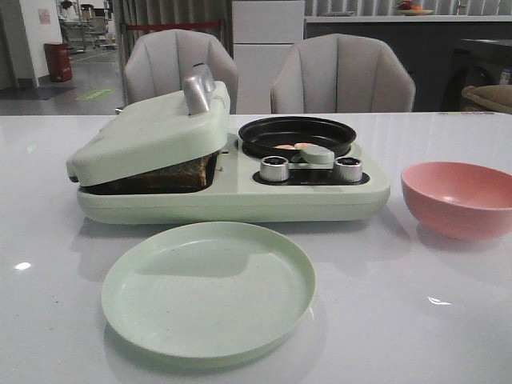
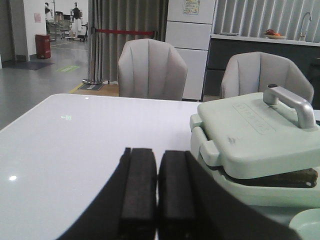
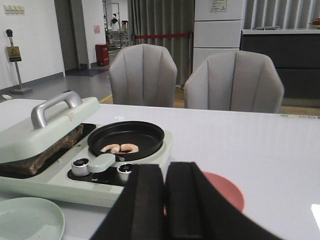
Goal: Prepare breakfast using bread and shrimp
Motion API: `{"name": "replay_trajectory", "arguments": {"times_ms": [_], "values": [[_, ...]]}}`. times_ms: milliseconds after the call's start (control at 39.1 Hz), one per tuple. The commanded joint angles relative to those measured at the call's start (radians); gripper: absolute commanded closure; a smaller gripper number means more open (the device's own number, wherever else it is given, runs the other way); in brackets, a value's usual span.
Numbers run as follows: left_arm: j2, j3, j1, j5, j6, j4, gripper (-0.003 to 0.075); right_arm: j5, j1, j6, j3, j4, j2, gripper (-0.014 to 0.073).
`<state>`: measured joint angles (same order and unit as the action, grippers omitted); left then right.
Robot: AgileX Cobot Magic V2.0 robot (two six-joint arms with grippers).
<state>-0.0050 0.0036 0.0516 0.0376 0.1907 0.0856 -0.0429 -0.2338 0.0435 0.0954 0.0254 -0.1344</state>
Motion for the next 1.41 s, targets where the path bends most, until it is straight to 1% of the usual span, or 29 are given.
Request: {"name": "replay_trajectory", "arguments": {"times_ms": [0, 179, 332, 588, 1380], "values": [[-0.016, 0.024, -0.002, -0.081, 0.010, -0.009, 0.0606, -0.105, 0.037, 0.095, 0.000, -0.112, 0.022, 0.0440], [-0.016, 0.024, -0.002, -0.081, 0.010, -0.009, 0.0606, -0.112, 0.091, 0.102, -0.054, -0.114, 0.101, 0.0440], [-0.016, 0.024, -0.002, -0.081, 0.010, -0.009, 0.0606, -0.113, 0.114, 0.102, -0.095, -0.081, 0.165, 0.0440], [-0.016, 0.024, -0.002, -0.081, 0.010, -0.009, 0.0606, -0.091, 0.152, 0.102, -0.105, -0.067, 0.167, 0.0440], [-0.016, 0.024, -0.002, -0.081, 0.010, -0.009, 0.0606, -0.090, 0.153, 0.102, -0.105, -0.067, 0.167, 0.0440]]}}
